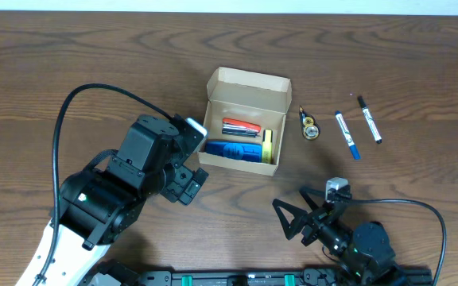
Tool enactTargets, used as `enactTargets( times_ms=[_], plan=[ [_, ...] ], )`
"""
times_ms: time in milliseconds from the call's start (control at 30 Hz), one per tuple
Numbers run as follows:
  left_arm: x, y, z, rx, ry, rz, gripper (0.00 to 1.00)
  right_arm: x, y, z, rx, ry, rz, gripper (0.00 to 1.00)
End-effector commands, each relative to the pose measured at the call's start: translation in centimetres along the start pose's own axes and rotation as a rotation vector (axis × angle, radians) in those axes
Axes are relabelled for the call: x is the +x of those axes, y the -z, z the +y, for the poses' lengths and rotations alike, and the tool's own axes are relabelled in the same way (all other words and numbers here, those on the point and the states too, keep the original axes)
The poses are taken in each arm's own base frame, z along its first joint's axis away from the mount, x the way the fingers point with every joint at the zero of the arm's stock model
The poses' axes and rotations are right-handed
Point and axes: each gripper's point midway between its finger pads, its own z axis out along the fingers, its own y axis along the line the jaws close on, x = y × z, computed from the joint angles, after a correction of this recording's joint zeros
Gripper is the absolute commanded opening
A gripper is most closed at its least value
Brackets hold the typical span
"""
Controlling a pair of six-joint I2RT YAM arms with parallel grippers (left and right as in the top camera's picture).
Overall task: Pack container
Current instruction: 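Open left gripper and withdraw it from the box, then reach right gripper down over the black-and-yellow correction tape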
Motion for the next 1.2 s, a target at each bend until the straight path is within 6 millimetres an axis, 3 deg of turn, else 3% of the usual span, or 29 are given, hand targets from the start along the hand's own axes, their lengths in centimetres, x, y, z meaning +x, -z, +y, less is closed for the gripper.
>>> enactTargets(
  times_ms=[0, 267, 533, 833, 1000, 1167],
  plan=[
    [0.0, 0.1, 0.0, 0.003, -0.001, -0.001, 0.95, -1.5, 0.3, 0.1, 0.039, 0.028, -0.015, 0.99],
    [0.0, 0.1, 0.0, 0.004, -0.001, -0.001, 0.95, -4.5, -0.7, -1.0, 0.211, 0.12, 0.09, 0.99],
    [0.0, 0.1, 0.0, 0.004, -0.001, 0.0, 0.95, -7.1, -4.9, -3.5, 0.395, 0.087, 0.239, 0.99],
    [0.0, 0.1, 0.0, 0.004, -0.001, -0.001, 0.95, -6.6, -10.2, -6.5, 0.524, 0.03, 0.454, 0.99],
    [0.0, 0.1, 0.0, 0.004, -0.001, 0.0, 0.95, -6.7, -9.6, -10.0, 0.743, 0.034, 0.489, 0.99],
    [0.0, 0.1, 0.0, 0.003, -0.001, -0.002, 0.95, -7.2, -8.5, -11.8, 0.861, 0.085, 0.481, 0.99]
  ],
)
